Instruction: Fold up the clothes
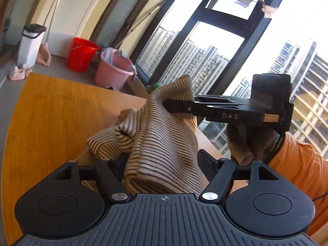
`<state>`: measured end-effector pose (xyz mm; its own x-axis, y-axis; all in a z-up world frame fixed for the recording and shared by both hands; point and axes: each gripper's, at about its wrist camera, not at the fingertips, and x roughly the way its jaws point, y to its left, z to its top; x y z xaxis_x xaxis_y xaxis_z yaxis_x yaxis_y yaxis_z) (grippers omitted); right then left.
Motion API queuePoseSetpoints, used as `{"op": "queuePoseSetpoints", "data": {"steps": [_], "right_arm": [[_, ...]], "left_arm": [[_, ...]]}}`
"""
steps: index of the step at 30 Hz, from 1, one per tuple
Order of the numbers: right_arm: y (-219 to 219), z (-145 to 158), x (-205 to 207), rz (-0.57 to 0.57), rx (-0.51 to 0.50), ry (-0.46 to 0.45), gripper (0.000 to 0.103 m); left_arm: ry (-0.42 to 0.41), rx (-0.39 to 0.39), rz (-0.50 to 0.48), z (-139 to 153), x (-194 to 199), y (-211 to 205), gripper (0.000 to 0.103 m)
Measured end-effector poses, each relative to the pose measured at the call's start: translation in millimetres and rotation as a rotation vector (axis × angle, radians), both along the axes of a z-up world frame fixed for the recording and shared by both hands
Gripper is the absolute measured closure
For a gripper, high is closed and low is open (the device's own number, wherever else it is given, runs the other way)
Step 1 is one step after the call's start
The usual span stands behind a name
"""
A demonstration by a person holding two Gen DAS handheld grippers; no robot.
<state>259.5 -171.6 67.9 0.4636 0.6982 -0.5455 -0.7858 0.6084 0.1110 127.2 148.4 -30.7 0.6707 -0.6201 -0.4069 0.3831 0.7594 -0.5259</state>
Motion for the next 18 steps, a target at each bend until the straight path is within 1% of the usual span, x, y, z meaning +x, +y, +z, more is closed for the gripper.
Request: {"op": "queuePoseSetpoints", "data": {"steps": [2, 3, 4, 5, 6, 7, 9, 11, 13, 16, 18], "right_arm": [[18, -14, 15, -0.004, -0.052, 0.007, 0.079], [23, -23, 20, -0.024, -0.071, 0.011, 0.077], [26, -31, 24, -0.045, -0.082, 0.019, 0.069], [26, -39, 29, -0.075, -0.072, 0.033, 0.063], [23, -45, 33, -0.109, -0.046, 0.054, 0.050], [18, -48, 37, -0.132, -0.021, 0.078, 0.042], [4, -55, 35, -0.154, 0.023, 0.128, 0.042], [-10, -60, 30, -0.172, 0.055, 0.166, 0.042], [-22, -64, 20, -0.187, 0.062, 0.170, 0.042], [-47, -68, 6, -0.225, 0.082, 0.203, 0.042], [-65, -68, -13, -0.252, 0.079, 0.202, 0.042]], "left_arm": [[0.049, 0.011, 0.069, -8, 5, 0, 0.027], [0.072, 0.013, 0.105, -12, 9, 0, 0.029], [0.095, 0.015, 0.141, -17, 13, 1, 0.033], [0.108, 0.004, 0.170, -19, 16, 3, 0.034], [0.108, -0.005, 0.191, -19, 17, 5, 0.034], [0.104, -0.002, 0.209, -18, 17, 4, 0.035], [0.107, 0.017, 0.231, -18, 12, 3, 0.035], [0.123, 0.023, 0.227, -19, 11, -2, 0.035], [0.131, 0.025, 0.218, -18, 9, -8, 0.035], [0.126, 0.023, 0.205, -16, 3, -15, 0.034], [0.116, 0.032, 0.190, -15, 0, -22, 0.033]]}}
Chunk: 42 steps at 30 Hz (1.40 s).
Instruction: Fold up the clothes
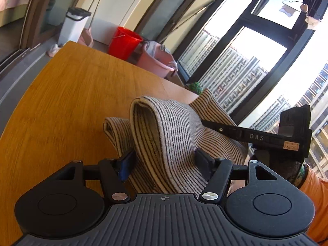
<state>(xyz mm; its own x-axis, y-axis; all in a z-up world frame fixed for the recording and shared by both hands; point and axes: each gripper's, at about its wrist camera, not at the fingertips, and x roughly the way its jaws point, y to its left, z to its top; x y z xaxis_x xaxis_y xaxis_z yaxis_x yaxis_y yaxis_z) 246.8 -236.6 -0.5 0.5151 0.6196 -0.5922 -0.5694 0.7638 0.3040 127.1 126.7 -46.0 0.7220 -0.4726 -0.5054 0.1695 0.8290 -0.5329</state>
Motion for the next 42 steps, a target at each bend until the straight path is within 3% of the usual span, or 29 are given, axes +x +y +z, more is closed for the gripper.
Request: {"op": "queuePoseSetpoints", "data": {"steps": [8, 13, 14, 15, 16, 18, 20, 24, 28, 32, 35, 36, 37, 42], "right_arm": [[-43, 12, -72, -0.074, -0.074, -0.122, 0.042], [-46, 22, -72, -0.082, -0.034, -0.150, 0.043], [-45, 22, -69, -0.080, -0.022, -0.144, 0.046], [-43, 23, -68, -0.080, -0.010, -0.142, 0.062], [-42, 23, -68, -0.080, 0.002, -0.142, 0.067], [-42, 26, -70, -0.082, 0.029, -0.147, 0.075], [-48, 35, -75, -0.090, 0.069, -0.157, 0.077], [-63, 45, -89, -0.122, 0.110, -0.162, 0.077], [-68, 15, -96, -0.205, 0.073, -0.074, 0.076], [-70, 3, -108, -0.218, 0.083, -0.069, 0.076], [-70, 3, -108, -0.210, 0.097, -0.089, 0.075], [-70, 3, -106, -0.206, 0.103, -0.099, 0.075], [-69, 4, -104, -0.201, 0.107, -0.111, 0.075], [-57, 14, -90, -0.153, 0.082, -0.181, 0.071]], "left_arm": [[-0.004, 0.029, -0.044, -1, 0, -24, 0.028], [-0.009, 0.027, -0.043, 2, 2, -27, 0.034], [-0.010, 0.019, -0.048, 2, 2, -27, 0.036], [-0.011, 0.011, -0.053, 2, 2, -27, 0.043], [-0.015, 0.008, -0.057, 4, 1, -27, 0.046], [-0.046, 0.011, -0.066, 12, 0, -27, 0.053], [-0.077, 0.019, -0.075, 20, -1, -28, 0.055], [-0.083, 0.095, -0.059, 22, 8, -34, 0.051], [-0.046, 0.219, 0.021, 16, 16, -26, 0.051], [-0.056, 0.227, 0.069, 28, 11, -9, 0.051], [-0.109, 0.141, 0.000, 41, 7, -8, 0.047], [-0.125, 0.126, -0.038, 45, 6, -14, 0.037], [-0.137, 0.131, -0.068, 47, 7, -23, 0.028], [-0.260, 0.248, -0.167, 53, 2, -81, 0.028]]}}
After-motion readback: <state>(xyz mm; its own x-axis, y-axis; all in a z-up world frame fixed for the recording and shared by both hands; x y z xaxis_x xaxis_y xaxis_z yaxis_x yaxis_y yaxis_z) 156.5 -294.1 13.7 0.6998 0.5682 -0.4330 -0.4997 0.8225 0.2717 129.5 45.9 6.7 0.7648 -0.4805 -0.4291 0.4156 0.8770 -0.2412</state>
